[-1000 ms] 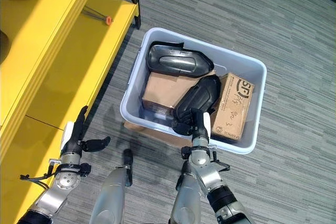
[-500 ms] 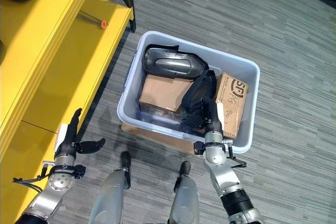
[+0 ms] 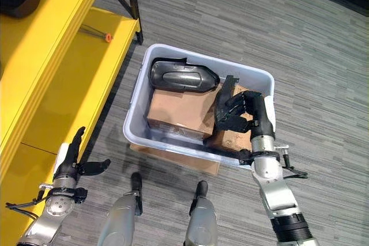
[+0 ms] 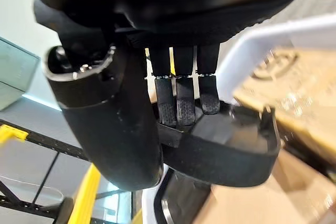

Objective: Move parts from the plastic box to the shelf.

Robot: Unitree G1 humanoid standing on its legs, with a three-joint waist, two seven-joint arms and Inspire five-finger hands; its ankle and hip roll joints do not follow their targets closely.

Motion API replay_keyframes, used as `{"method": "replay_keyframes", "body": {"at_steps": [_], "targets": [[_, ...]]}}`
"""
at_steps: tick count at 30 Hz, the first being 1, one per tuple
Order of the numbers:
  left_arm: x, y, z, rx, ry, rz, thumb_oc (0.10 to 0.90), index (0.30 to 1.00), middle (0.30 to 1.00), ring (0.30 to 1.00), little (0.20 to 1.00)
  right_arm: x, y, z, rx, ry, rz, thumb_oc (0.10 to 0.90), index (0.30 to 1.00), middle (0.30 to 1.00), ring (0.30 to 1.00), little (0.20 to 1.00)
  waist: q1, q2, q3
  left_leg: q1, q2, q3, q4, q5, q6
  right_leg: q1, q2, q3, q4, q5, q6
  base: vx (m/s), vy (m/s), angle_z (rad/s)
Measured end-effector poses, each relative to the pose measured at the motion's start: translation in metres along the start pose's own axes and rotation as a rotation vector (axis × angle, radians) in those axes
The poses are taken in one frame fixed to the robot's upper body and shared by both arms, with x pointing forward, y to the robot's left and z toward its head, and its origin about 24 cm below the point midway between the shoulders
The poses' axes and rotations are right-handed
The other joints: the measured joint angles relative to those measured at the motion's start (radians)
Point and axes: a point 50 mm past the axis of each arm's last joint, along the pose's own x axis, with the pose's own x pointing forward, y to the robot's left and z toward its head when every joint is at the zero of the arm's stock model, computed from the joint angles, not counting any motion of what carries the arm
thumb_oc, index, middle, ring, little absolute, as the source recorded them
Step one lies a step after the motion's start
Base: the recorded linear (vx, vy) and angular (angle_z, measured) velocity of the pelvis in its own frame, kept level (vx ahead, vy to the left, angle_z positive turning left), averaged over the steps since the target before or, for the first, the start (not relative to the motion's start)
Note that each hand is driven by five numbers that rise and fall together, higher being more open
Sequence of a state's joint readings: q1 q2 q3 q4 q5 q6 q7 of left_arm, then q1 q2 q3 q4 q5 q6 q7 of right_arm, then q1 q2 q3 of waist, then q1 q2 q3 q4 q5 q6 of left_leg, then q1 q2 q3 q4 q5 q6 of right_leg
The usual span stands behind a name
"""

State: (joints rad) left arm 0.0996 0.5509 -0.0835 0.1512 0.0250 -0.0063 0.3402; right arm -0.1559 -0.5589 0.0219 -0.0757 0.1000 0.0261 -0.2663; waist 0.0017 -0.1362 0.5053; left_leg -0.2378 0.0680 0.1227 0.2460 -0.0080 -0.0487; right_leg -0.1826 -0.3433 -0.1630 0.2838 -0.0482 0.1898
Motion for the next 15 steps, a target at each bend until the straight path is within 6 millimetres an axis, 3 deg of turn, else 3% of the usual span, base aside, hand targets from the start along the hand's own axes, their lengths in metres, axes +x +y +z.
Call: {"method": "replay_keyframes", "body": {"at_steps": [6, 10, 15], "targets": [[-0.009, -0.006, -0.009, -0.03, 0.041, -0.027, 0.9, 1.0, 1.0, 1.0, 1.0, -0.006, -0.011, -0.006, -0.022, 0.025, 0.047, 0.4, 0.3, 0.3, 0.3, 0.3, -0.003, 0.014, -0.056, 0.052, -0.001, 0.016, -0.045, 0.005, -0.003, 0.029, 0.002, 0.013, -0.029, 0.003, 0.002, 0.05, -0.034, -0.09], [-0.021, -0.015, -0.019, -0.049, 0.089, -0.061, 0.9, 1.0, 1.0, 1.0, 1.0, -0.01, -0.023, -0.007, -0.06, 0.032, 0.055, 0.4, 0.3, 0.3, 0.3, 0.3, -0.013, 0.047, -0.107, 0.084, -0.001, 0.025, -0.081, 0.011, -0.006, 0.056, 0.007, 0.014, -0.059, 0.008, 0.005, 0.04, -0.024, -0.05], [-0.039, -0.022, -0.035, -0.069, 0.161, -0.08, 0.9, 1.0, 1.0, 1.0, 1.0, -0.013, -0.053, -0.008, -0.098, 0.051, -0.021, 0.4, 0.3, 0.3, 0.3, 0.3, -0.036, 0.067, -0.155, 0.122, 0.007, 0.04, -0.133, 0.025, -0.013, 0.073, 0.021, 0.02, -0.094, 0.016, 0.004, 0.05, -0.026, -0.12]]}}
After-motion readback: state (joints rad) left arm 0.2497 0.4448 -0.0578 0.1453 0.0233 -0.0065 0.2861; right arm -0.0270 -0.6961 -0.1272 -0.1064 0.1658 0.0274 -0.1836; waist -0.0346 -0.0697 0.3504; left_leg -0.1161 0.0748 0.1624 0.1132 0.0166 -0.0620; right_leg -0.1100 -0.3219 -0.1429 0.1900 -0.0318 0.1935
